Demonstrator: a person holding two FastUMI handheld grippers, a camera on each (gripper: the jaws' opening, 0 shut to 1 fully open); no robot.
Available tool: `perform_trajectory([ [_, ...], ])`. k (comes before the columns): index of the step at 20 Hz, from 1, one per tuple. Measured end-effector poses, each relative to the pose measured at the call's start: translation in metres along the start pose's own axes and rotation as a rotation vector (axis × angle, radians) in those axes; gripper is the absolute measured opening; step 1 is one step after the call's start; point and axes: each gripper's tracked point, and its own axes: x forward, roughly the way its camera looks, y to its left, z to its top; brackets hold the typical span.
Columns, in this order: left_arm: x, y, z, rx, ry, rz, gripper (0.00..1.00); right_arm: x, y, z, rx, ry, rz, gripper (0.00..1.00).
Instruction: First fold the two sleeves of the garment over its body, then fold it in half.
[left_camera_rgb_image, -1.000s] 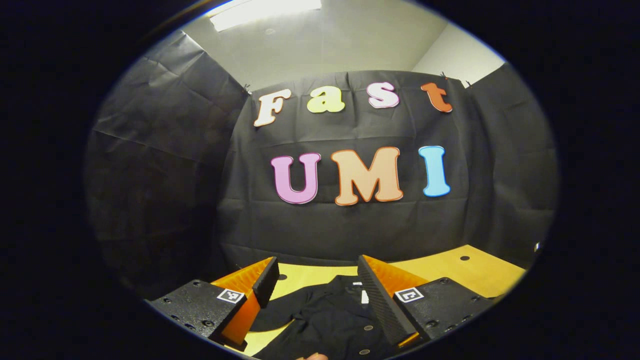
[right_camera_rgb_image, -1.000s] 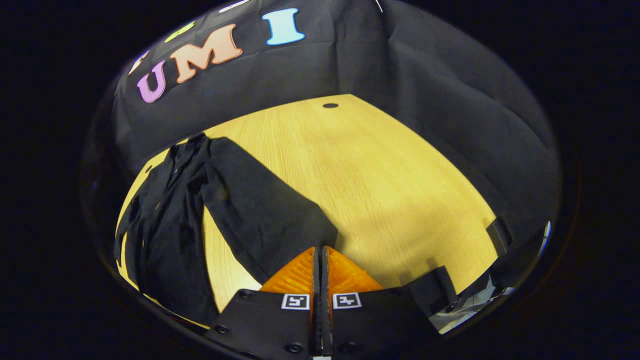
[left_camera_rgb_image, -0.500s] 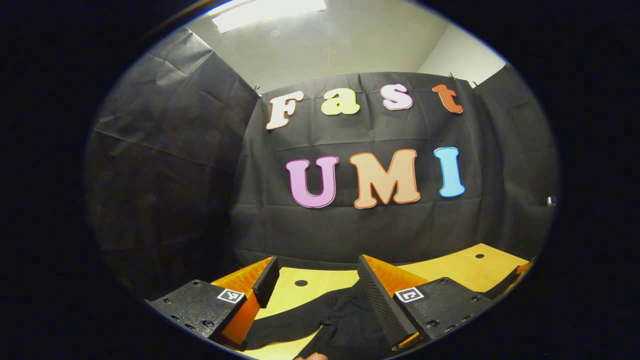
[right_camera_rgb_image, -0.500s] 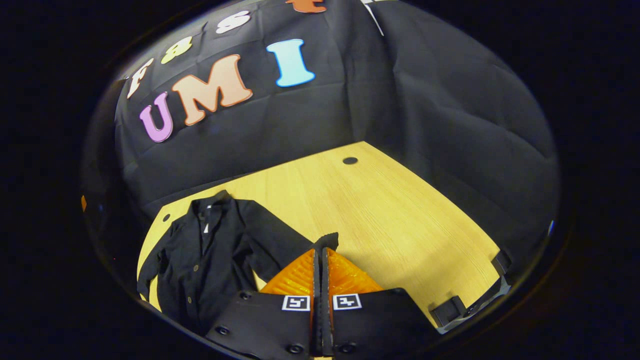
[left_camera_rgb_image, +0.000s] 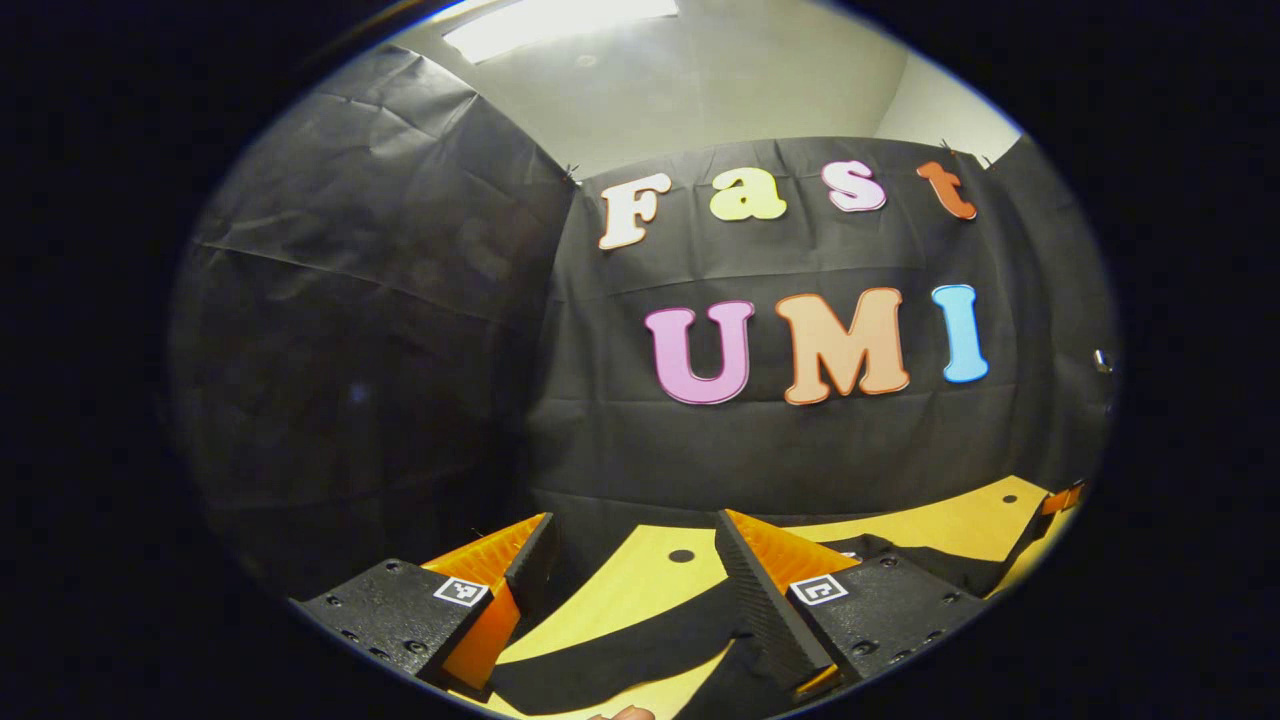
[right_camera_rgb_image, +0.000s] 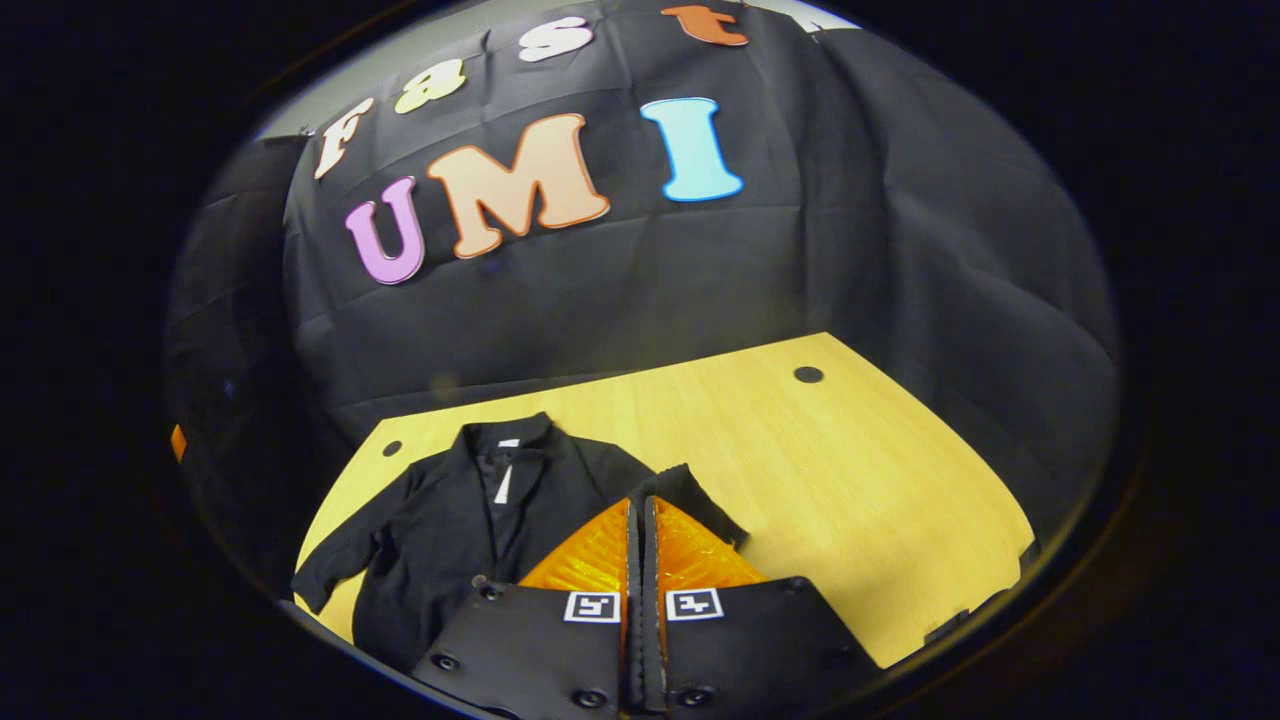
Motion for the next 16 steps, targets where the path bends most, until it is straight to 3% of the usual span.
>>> perform_trajectory([
  [9, -0.008, 0.064, -0.015, 0.01, 0.022, 0.085, 0.93, 0.017, 0.103, 0.01, -0.119, -0.038, 0.098, 0.02],
  [16, -0.001, 0.1, -0.034, 0.015, 0.056, 0.099, 0.93, 0.03, 0.175, 0.0, -0.195, -0.044, 0.146, 0.02],
])
